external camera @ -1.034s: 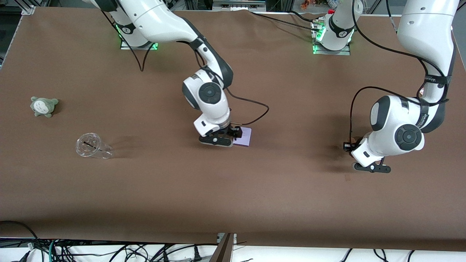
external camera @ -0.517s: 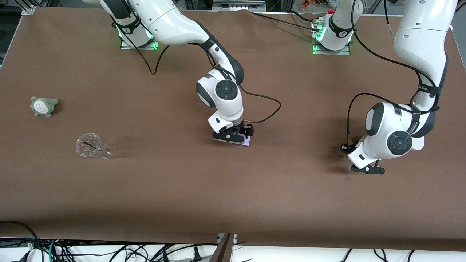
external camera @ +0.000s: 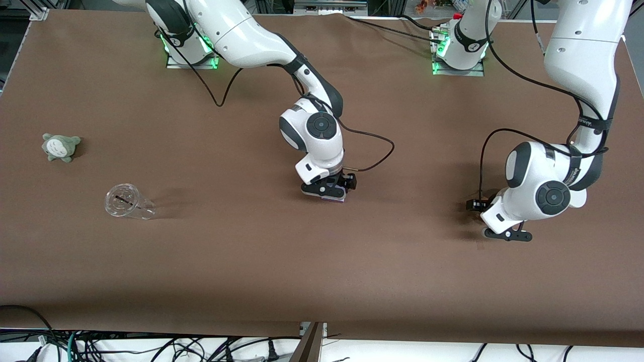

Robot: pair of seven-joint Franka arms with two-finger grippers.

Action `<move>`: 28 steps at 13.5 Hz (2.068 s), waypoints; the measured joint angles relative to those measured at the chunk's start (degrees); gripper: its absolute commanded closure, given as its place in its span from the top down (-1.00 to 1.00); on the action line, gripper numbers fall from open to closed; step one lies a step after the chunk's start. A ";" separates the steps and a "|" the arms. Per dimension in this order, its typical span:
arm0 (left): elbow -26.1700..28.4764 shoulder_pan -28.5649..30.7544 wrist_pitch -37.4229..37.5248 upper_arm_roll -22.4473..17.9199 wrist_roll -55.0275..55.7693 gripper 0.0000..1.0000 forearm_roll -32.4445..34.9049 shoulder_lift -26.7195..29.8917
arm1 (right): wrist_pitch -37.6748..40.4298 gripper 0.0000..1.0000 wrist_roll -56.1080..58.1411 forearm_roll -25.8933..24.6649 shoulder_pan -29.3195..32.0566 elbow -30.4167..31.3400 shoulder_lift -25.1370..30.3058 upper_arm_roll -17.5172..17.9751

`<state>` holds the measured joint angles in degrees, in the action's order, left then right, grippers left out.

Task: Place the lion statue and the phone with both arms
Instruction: 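Lower the lion beside the white lamp and open the left gripper, then retract the left gripper to rest while the right gripper lifts the phone, then carry the phone with the right gripper toward the glass cup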

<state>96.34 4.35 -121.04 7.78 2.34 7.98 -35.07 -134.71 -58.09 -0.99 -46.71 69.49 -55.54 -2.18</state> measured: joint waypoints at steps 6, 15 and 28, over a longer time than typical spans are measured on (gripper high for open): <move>-3.67 -0.24 8.34 1.29 0.01 1.00 0.00 8.68 | -0.44 1.00 -0.15 -1.18 -0.10 -0.86 -1.54 -0.17; -21.74 -0.14 29.55 2.17 0.13 1.00 -0.01 17.91 | -1.02 1.00 -0.17 -1.52 -0.15 -3.29 -3.80 -0.21; -0.42 2.19 20.68 2.24 0.13 1.00 -4.93 34.27 | 2.92 -0.26 6.88 -1.86 1.82 -5.42 -2.76 -2.65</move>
<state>95.91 6.55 -100.37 10.02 2.47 3.05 -0.80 -131.79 -51.21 -2.84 -44.89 64.07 -58.30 -4.84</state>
